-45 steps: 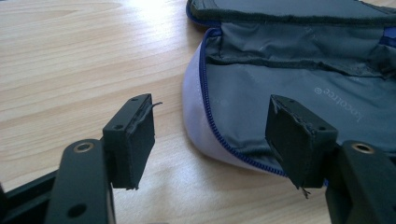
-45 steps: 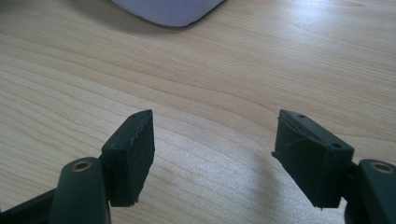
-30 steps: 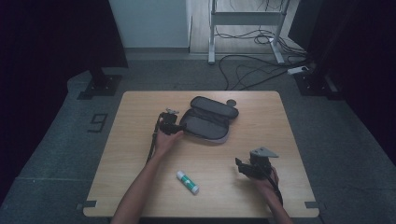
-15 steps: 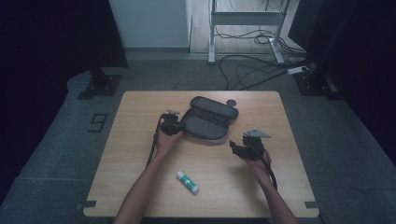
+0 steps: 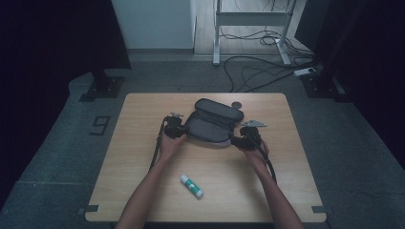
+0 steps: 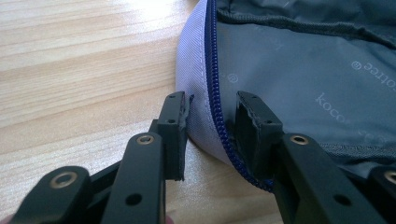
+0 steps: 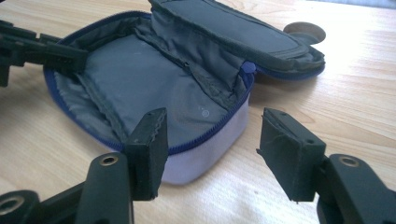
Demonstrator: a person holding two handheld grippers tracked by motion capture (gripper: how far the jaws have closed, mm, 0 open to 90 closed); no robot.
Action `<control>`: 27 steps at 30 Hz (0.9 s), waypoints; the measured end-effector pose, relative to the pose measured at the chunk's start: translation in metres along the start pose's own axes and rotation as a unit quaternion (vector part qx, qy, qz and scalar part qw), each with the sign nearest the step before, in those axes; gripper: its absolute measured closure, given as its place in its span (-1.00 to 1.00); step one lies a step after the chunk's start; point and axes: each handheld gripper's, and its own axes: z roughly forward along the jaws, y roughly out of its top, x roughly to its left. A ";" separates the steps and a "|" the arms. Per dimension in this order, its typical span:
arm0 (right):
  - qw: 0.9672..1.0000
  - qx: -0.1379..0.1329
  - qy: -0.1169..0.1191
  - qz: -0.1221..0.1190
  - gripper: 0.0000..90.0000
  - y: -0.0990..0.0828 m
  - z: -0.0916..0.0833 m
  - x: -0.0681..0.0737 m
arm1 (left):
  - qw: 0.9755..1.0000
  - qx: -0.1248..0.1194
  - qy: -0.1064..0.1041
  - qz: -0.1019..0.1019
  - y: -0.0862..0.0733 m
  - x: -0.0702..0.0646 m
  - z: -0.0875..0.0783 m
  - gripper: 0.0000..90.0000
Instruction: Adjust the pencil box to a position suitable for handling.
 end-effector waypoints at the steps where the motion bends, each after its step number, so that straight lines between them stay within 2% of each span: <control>1: 1.000 0.001 -0.003 0.000 -0.08 0.001 0.002 0.000 | 1.000 0.001 0.000 0.001 0.000 0.000 0.000 0.44; 5: 1.000 0.003 -0.010 0.004 -0.05 0.004 0.011 0.000 | 1.000 0.002 0.001 0.001 0.000 0.000 0.001 0.44; 14: 1.000 0.008 -0.017 0.007 0.00 0.002 0.020 -0.005 | 1.000 0.004 -0.004 0.001 -0.001 0.001 0.001 0.44; 20: 1.000 0.017 -0.014 0.016 0.03 0.005 0.027 -0.010 | 1.000 0.004 -0.003 0.006 -0.001 0.001 0.001 0.44; 24: 1.000 0.025 -0.013 0.008 0.07 0.006 0.036 -0.008 | 1.000 0.004 -0.005 0.003 -0.002 0.001 0.001 0.44; 27: 0.999 0.034 -0.021 0.002 0.10 0.002 0.045 -0.006 | 1.000 0.004 -0.007 0.002 -0.002 0.002 0.001 0.44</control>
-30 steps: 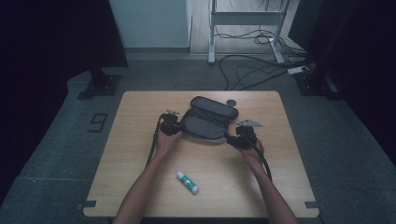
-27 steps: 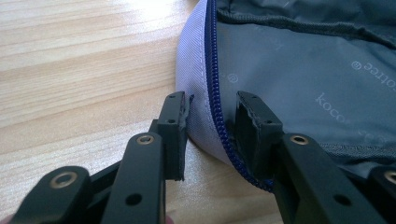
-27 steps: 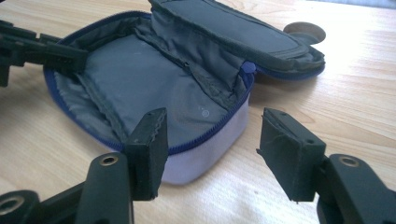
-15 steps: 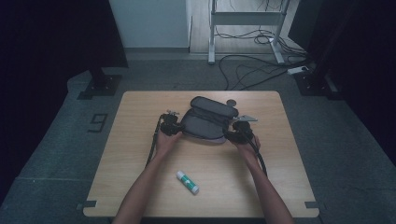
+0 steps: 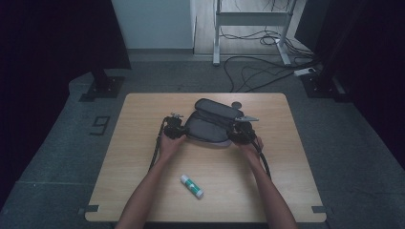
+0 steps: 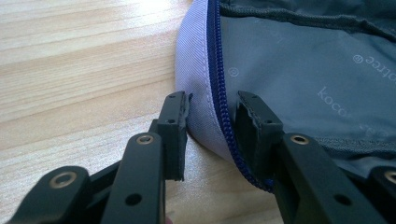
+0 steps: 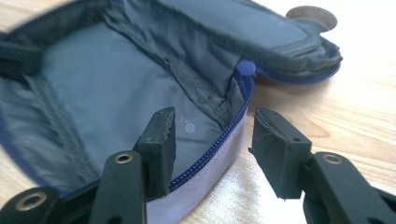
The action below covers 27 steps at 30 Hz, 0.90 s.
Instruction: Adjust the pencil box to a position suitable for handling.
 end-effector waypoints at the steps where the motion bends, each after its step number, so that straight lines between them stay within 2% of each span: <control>1: 1.000 0.003 0.000 0.005 0.13 -0.002 0.004 -0.001 | 1.000 -0.001 -0.001 -0.001 0.000 0.000 0.000 0.43; 4: 1.000 0.008 -0.004 0.013 0.21 -0.003 0.008 -0.002 | 1.000 -0.001 -0.006 -0.002 0.000 0.002 0.001 0.43; 9: 0.999 0.012 -0.007 0.038 0.49 -0.007 0.014 -0.006 | 1.000 0.001 -0.013 -0.003 0.000 0.004 0.000 0.44; 13: 0.999 0.015 -0.018 0.038 0.70 -0.007 0.014 -0.006 | 1.000 -0.001 -0.015 -0.003 0.000 0.004 0.000 0.50; 16: 0.999 0.017 -0.024 0.042 0.76 -0.007 0.014 -0.005 | 1.000 -0.004 -0.014 0.002 -0.001 0.004 0.001 0.54; 19: 0.999 0.017 -0.035 0.033 0.83 -0.007 0.013 -0.002 | 1.000 -0.006 -0.012 0.008 -0.001 0.004 0.000 0.60; 23: 0.999 0.016 -0.033 0.030 0.86 -0.006 0.011 -0.001 | 1.000 -0.013 -0.006 0.018 0.000 0.004 -0.001 0.71; 27: 0.999 0.006 -0.032 0.013 0.88 -0.003 0.006 0.003 | 1.000 -0.015 -0.012 0.019 0.000 0.008 -0.001 0.78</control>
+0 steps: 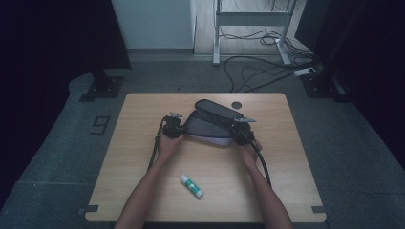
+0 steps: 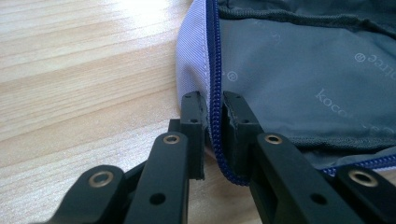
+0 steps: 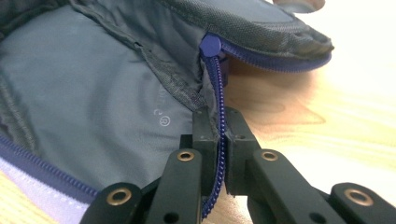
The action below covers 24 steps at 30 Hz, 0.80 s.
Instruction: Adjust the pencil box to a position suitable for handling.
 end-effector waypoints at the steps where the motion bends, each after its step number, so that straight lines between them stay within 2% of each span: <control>1: 1.000 -0.004 -0.003 -0.013 0.88 0.001 -0.002 0.003 | 1.000 0.001 -0.001 -0.001 0.000 0.001 0.000 0.80; 5: 1.000 -0.006 -0.005 -0.025 0.88 0.002 -0.004 0.007 | 1.000 0.004 -0.001 0.001 0.000 0.003 -0.003 0.83; 11: 0.999 -0.014 -0.006 -0.044 0.88 0.004 -0.010 0.011 | 1.000 0.002 -0.017 -0.005 0.000 0.007 -0.007 0.84; 13: 0.999 -0.019 -0.012 -0.050 0.88 0.005 -0.013 0.012 | 0.999 -0.003 -0.031 -0.018 0.000 0.010 -0.011 0.92; 14: 0.999 -0.019 -0.011 -0.050 0.89 0.005 -0.014 0.011 | 0.999 -0.006 -0.040 -0.025 0.001 0.012 -0.012 0.92; 16: 0.999 -0.018 0.000 -0.034 0.89 0.005 -0.016 0.007 | 0.998 -0.008 -0.050 -0.031 0.001 0.014 -0.015 0.92; 18: 0.999 -0.019 0.001 -0.032 0.89 0.005 -0.016 0.007 | 0.999 -0.005 -0.047 -0.027 0.001 0.013 -0.016 0.92; 21: 0.999 -0.020 -0.001 -0.037 0.89 0.005 -0.016 0.008 | 0.999 0.000 -0.032 -0.020 0.000 0.010 -0.013 0.89; 24: 0.999 -0.018 -0.002 -0.038 0.89 0.004 -0.016 0.009 | 0.999 -0.001 -0.034 -0.022 -0.001 0.010 -0.010 0.87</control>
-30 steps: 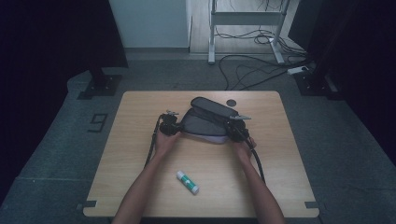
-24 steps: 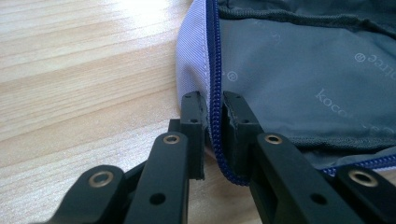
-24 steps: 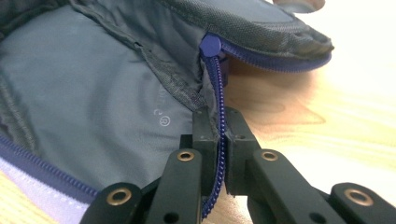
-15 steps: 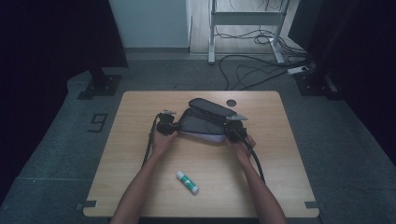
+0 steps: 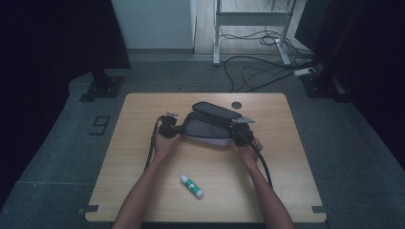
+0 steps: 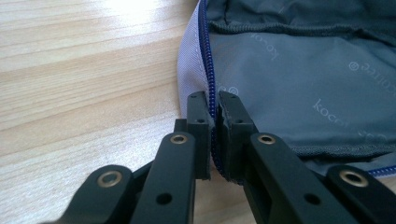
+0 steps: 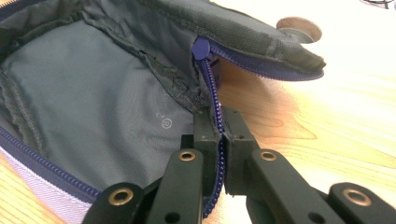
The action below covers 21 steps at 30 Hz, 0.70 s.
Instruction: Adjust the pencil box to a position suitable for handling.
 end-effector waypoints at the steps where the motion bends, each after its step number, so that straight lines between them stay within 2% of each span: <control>1: 1.000 -0.001 0.000 0.001 0.89 0.000 0.000 0.000 | 1.000 -0.001 -0.002 -0.003 0.000 0.000 0.000 0.87; 4: 1.000 -0.002 0.003 0.005 0.90 0.000 -0.001 -0.001 | 1.000 -0.005 -0.001 -0.009 0.000 0.002 0.002 0.84; 7: 1.000 -0.004 0.002 0.002 0.90 0.000 -0.001 0.000 | 1.000 -0.002 0.013 -0.011 -0.001 0.002 0.007 0.63; 9: 1.000 -0.003 0.004 0.002 0.90 0.000 -0.001 0.000 | 1.000 -0.002 0.008 -0.017 -0.003 0.005 0.009 0.58; 11: 1.000 -0.003 0.005 0.000 0.90 0.000 -0.001 0.000 | 1.000 -0.002 0.007 -0.021 -0.002 0.005 0.009 0.62; 17: 1.000 -0.012 0.009 0.004 0.90 0.002 -0.005 0.000 | 1.000 0.002 0.020 -0.009 -0.001 0.003 0.007 0.83; 20: 1.000 -0.018 0.010 -0.003 0.90 0.003 -0.010 0.001 | 1.000 0.006 0.017 -0.006 -0.001 0.002 0.005 0.86; 21: 1.000 -0.020 0.010 -0.009 0.90 0.003 -0.012 0.001 | 1.000 0.003 0.010 -0.003 0.001 0.001 0.000 0.87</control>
